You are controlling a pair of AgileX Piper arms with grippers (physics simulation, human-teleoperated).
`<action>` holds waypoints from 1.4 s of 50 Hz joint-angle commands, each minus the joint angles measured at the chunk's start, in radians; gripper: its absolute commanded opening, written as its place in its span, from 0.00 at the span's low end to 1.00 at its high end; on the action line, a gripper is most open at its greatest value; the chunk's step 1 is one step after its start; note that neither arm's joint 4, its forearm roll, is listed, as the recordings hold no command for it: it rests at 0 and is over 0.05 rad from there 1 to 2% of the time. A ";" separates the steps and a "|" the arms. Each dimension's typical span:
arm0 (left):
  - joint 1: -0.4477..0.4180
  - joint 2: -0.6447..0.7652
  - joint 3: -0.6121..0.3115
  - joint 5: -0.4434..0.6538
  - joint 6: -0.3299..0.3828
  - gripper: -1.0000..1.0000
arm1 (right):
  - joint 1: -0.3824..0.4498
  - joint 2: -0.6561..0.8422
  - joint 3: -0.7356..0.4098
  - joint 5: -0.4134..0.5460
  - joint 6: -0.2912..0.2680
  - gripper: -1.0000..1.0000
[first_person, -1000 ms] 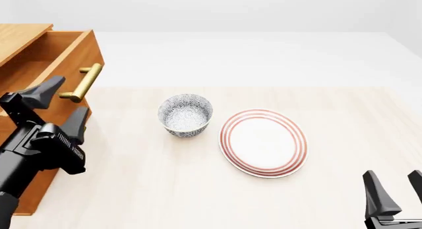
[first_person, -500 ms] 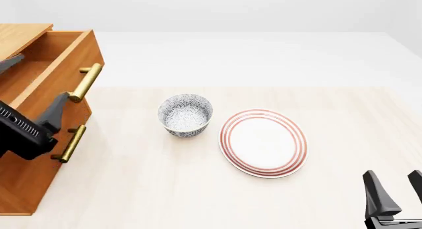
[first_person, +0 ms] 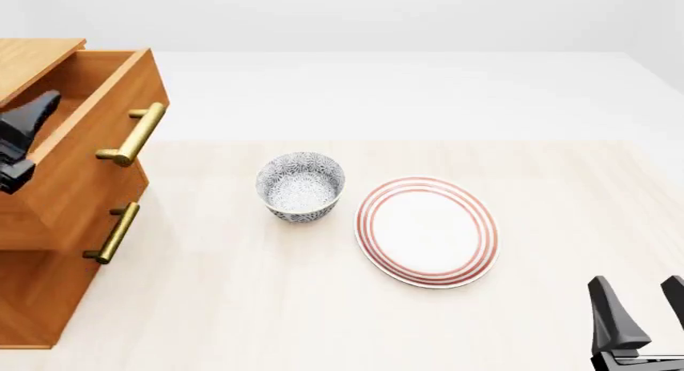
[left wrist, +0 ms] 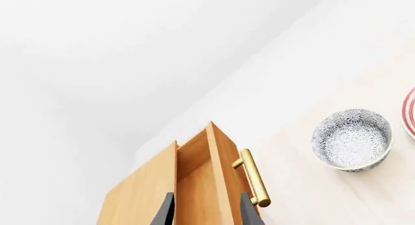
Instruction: Open the top drawer of the cabinet.
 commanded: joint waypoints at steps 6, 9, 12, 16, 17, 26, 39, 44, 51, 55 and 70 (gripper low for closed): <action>0.044 0.113 -0.231 0.246 -0.245 1.00 | 0.000 0.000 0.000 0.000 0.000 1.00; 0.047 0.142 -0.250 0.276 -0.273 1.00 | 0.000 0.000 0.000 0.000 0.000 1.00; 0.087 0.141 -0.259 0.294 -0.274 1.00 | 0.000 0.000 0.000 0.000 0.000 1.00; 0.100 0.174 -0.290 0.331 -0.321 1.00 | 0.000 0.000 0.000 0.000 0.000 1.00; 0.126 0.172 -0.288 0.342 -0.317 1.00 | 0.000 0.000 0.000 0.000 0.000 1.00; 0.108 0.227 -0.352 0.402 -0.409 1.00 | 0.000 0.000 0.000 0.000 0.000 1.00; 0.072 0.285 -0.411 0.477 -0.557 1.00 | 0.000 0.000 0.000 0.000 0.000 1.00; 0.097 0.281 -0.412 0.500 -0.570 1.00 | 0.000 0.000 0.000 0.000 0.000 1.00; 0.101 0.298 -0.395 0.499 -0.589 1.00 | 0.000 0.000 0.000 0.000 0.000 1.00; 0.101 0.320 -0.402 0.507 -0.606 1.00 | 0.000 0.000 0.000 0.000 0.000 1.00; 0.110 0.334 -0.411 0.543 -0.647 1.00 | 0.000 0.000 0.000 0.000 0.000 1.00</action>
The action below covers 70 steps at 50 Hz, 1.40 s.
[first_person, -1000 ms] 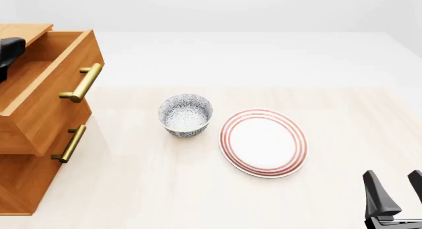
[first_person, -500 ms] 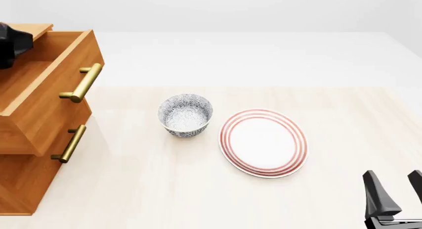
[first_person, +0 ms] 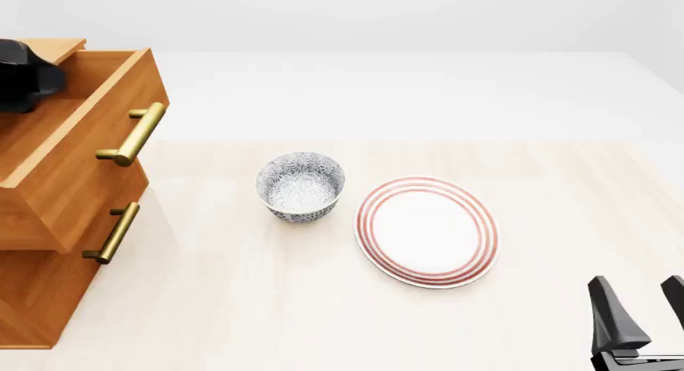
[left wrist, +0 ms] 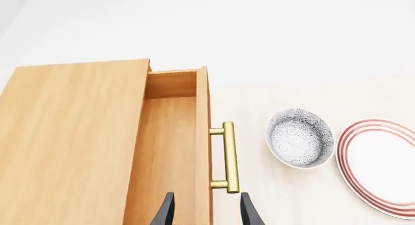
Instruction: Open the top drawer of the cabinet.
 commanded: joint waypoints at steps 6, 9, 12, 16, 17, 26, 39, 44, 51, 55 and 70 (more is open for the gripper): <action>0.011 0.020 0.005 0.038 -0.037 1.00 | 0.000 0.000 0.000 0.000 0.000 1.00; 0.018 0.017 0.002 0.045 -0.054 1.00 | 0.000 0.000 0.000 0.000 0.000 1.00; 0.018 0.021 0.015 0.041 -0.056 1.00 | 0.000 0.000 0.000 0.000 0.000 1.00; 0.015 0.016 0.038 0.028 -0.065 1.00 | 0.000 0.000 0.000 0.000 0.000 1.00; 0.015 0.016 0.038 0.028 -0.065 1.00 | 0.000 0.000 0.000 0.000 0.000 1.00; 0.017 0.014 0.092 -0.011 -0.089 1.00 | 0.000 0.000 0.000 0.000 0.000 1.00; -0.001 0.029 0.126 -0.057 -0.110 1.00 | 0.000 0.000 0.000 0.000 0.000 1.00; -0.001 0.022 0.147 -0.069 -0.111 1.00 | 0.000 0.000 0.000 0.000 0.000 1.00; -0.002 0.011 0.170 -0.084 -0.125 1.00 | 0.000 0.000 0.000 0.000 0.000 1.00; 0.001 0.012 0.186 -0.097 -0.127 1.00 | 0.000 0.000 0.000 0.000 0.000 1.00; -0.008 0.027 0.208 -0.118 -0.125 1.00 | 0.000 0.000 0.000 0.000 0.000 1.00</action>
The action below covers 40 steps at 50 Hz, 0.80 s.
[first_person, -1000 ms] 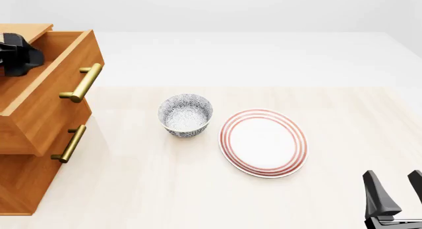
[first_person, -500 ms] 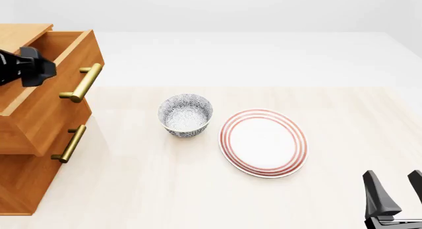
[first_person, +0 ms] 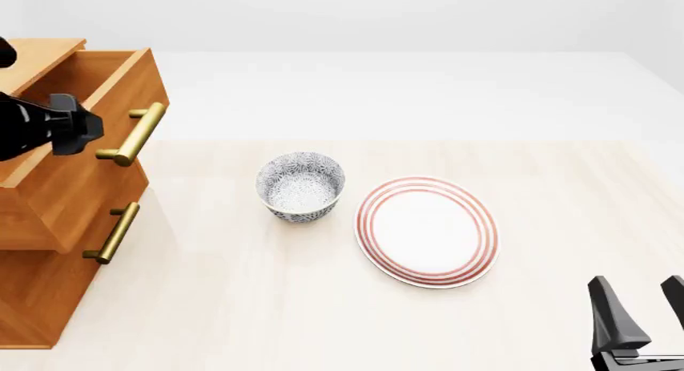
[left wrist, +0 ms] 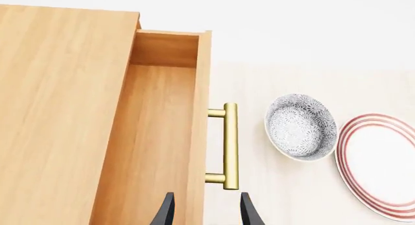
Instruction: Open the top drawer of the cabinet.
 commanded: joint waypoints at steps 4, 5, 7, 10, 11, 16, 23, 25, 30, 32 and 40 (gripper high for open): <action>-0.008 0.008 0.025 -0.021 -0.002 1.00 | 0.000 0.000 0.000 0.000 0.000 1.00; -0.007 0.009 0.028 -0.022 -0.002 1.00 | 0.000 0.000 0.000 0.000 0.000 1.00; -0.008 0.009 0.031 -0.025 -0.004 1.00 | 0.000 0.000 0.000 0.000 0.000 1.00; -0.008 0.011 0.035 -0.027 -0.003 1.00 | 0.000 0.000 0.000 0.000 0.000 1.00; -0.007 0.011 0.035 -0.028 -0.003 1.00 | 0.000 0.000 0.000 0.000 0.000 1.00; -0.014 0.014 0.038 -0.032 -0.003 1.00 | 0.000 0.000 0.000 0.000 0.000 1.00; -0.019 0.018 0.052 -0.042 -0.002 1.00 | 0.000 0.000 0.000 0.000 0.000 1.00; -0.019 0.018 0.053 -0.044 -0.002 1.00 | 0.000 0.000 0.000 0.000 0.000 1.00; -0.019 0.021 0.061 -0.050 -0.006 1.00 | 0.000 0.000 0.000 0.000 0.000 1.00; -0.020 0.022 0.060 -0.054 -0.011 1.00 | 0.000 0.000 0.000 0.000 0.000 1.00; -0.022 0.034 0.065 -0.065 -0.010 1.00 | 0.000 0.000 0.000 0.000 0.000 1.00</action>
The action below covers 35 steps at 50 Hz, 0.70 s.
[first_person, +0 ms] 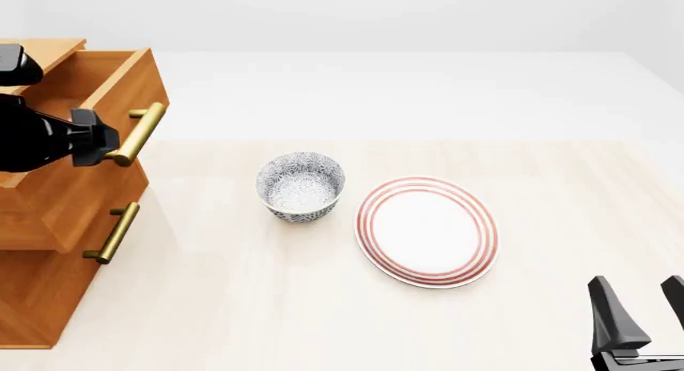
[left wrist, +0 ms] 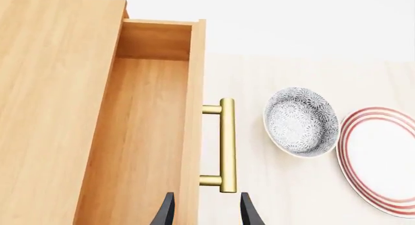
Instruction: Open the top drawer of the cabinet.
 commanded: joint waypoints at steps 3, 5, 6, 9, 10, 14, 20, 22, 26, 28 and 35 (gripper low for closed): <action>-0.006 0.018 0.017 -0.021 0.000 1.00 | 0.000 0.000 0.000 0.000 0.000 1.00; -0.012 0.019 0.019 -0.024 -0.001 1.00 | 0.000 0.000 0.000 0.000 0.000 1.00; -0.014 0.020 0.020 -0.023 0.000 1.00 | 0.000 0.000 0.000 0.000 0.000 1.00; -0.053 0.025 0.018 -0.024 -0.005 1.00 | 0.000 0.000 0.000 0.000 0.000 1.00; -0.062 0.029 0.017 -0.023 -0.001 1.00 | 0.000 0.000 0.000 0.000 0.000 1.00; -0.086 0.035 0.021 -0.020 -0.009 1.00 | 0.000 0.000 0.000 0.000 0.000 1.00; -0.110 0.040 0.015 -0.013 -0.007 1.00 | 0.000 0.000 0.000 0.000 0.000 1.00; -0.115 0.042 0.014 -0.013 -0.007 1.00 | 0.000 0.000 0.000 0.000 0.000 1.00; -0.133 0.047 0.013 -0.009 -0.002 1.00 | 0.000 0.000 0.000 0.000 0.000 1.00; -0.137 0.048 0.014 -0.010 -0.004 1.00 | 0.000 0.000 0.000 0.000 0.000 1.00; -0.150 0.050 0.013 -0.010 0.000 1.00 | 0.000 0.000 0.000 0.000 0.000 1.00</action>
